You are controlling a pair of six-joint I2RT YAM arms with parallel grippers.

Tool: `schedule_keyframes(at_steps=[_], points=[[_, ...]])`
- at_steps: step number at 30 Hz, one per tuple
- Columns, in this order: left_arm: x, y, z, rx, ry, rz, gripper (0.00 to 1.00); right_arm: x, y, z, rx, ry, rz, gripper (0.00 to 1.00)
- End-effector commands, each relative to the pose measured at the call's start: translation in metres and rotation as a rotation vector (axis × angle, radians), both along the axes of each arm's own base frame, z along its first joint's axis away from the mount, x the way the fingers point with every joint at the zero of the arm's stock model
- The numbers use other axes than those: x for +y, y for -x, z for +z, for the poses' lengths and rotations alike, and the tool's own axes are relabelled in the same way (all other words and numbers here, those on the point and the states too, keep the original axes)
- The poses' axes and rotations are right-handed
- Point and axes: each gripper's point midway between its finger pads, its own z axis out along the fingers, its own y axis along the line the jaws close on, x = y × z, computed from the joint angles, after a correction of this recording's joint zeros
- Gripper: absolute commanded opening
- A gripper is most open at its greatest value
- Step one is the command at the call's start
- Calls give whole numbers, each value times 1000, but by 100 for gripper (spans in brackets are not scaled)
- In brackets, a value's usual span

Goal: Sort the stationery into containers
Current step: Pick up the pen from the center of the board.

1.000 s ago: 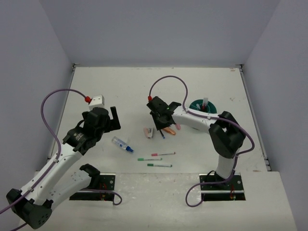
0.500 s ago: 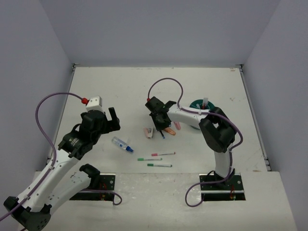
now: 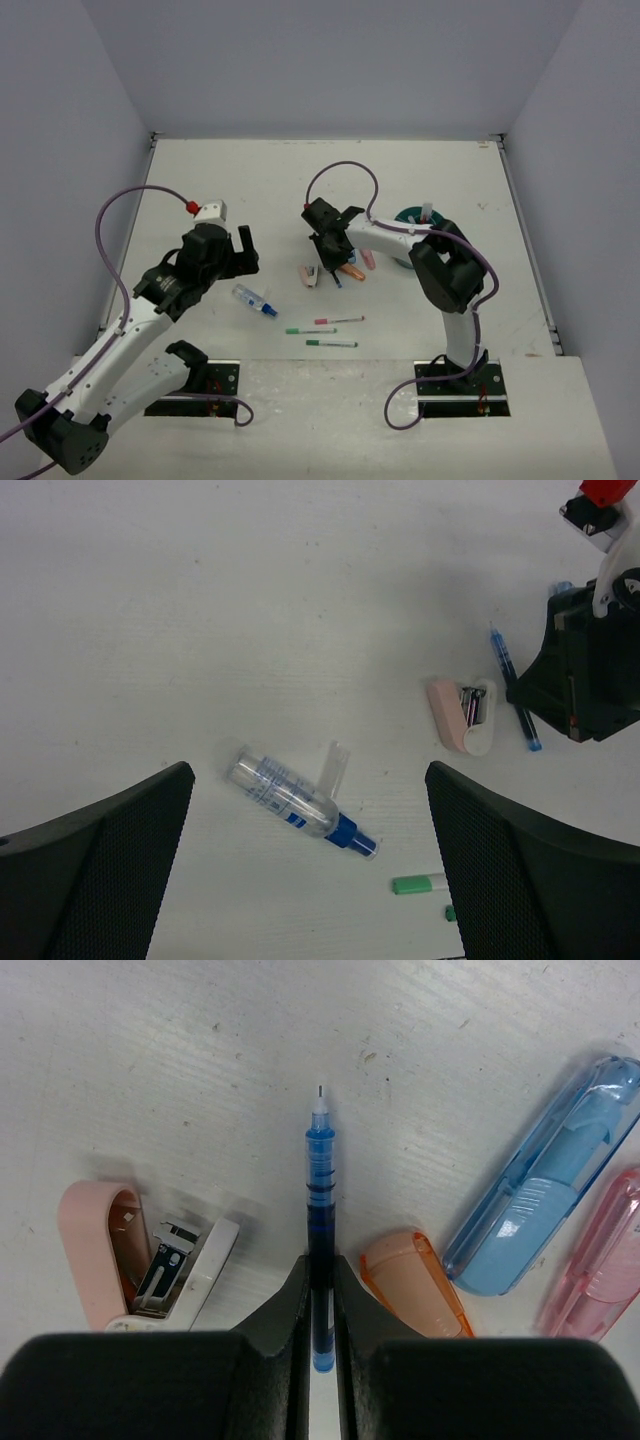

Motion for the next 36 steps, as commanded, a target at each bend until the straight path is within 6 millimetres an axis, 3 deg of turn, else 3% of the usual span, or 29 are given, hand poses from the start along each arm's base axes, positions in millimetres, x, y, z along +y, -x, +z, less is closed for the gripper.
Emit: schedule_keyframes(at_steps=[1, 5, 9, 12, 16, 19, 28, 36], points=[[-24, -1, -8, 49, 25, -119, 100, 4, -4, 65, -102, -105, 13, 0], [-34, -2, -31, 148, -7, -167, 100, -9, -2, 137, -259, -204, 3, 0], [-38, -3, -54, 219, -70, -181, 96, -24, 9, 166, -328, -246, 19, 0], [-48, -4, -69, 260, -148, -207, 88, -36, 16, 163, -340, -246, 25, 0], [-59, -6, -93, 324, -200, -215, 53, -48, 16, 151, -321, -275, 22, 0], [-66, -8, -108, 353, -198, -221, 30, -55, 17, 154, -330, -289, 21, 0], [-55, -10, -140, 424, -285, -172, 34, -61, 21, 155, -333, -332, 31, 0], [-64, -11, -160, 441, -262, -200, 30, -60, 22, 152, -325, -330, 39, 0]])
